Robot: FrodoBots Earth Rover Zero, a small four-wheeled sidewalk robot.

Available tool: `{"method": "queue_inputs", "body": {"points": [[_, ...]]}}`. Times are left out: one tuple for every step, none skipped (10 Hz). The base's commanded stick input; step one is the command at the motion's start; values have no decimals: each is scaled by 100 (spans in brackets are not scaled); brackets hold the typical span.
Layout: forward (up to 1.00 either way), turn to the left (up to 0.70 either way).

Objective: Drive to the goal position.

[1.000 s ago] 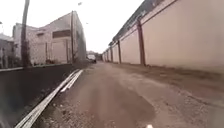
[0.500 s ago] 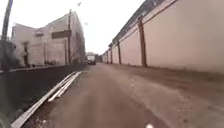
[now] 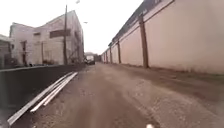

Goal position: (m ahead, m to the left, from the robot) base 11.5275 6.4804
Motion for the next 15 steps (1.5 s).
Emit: {"method": "queue_inputs", "body": {"points": [[85, 9], [85, 11], [85, 11], [85, 11], [85, 11], [85, 11], [85, 11], [85, 11], [85, 11], [85, 11], [85, 11], [85, 11], [85, 11], [85, 11], [85, 11]]}}
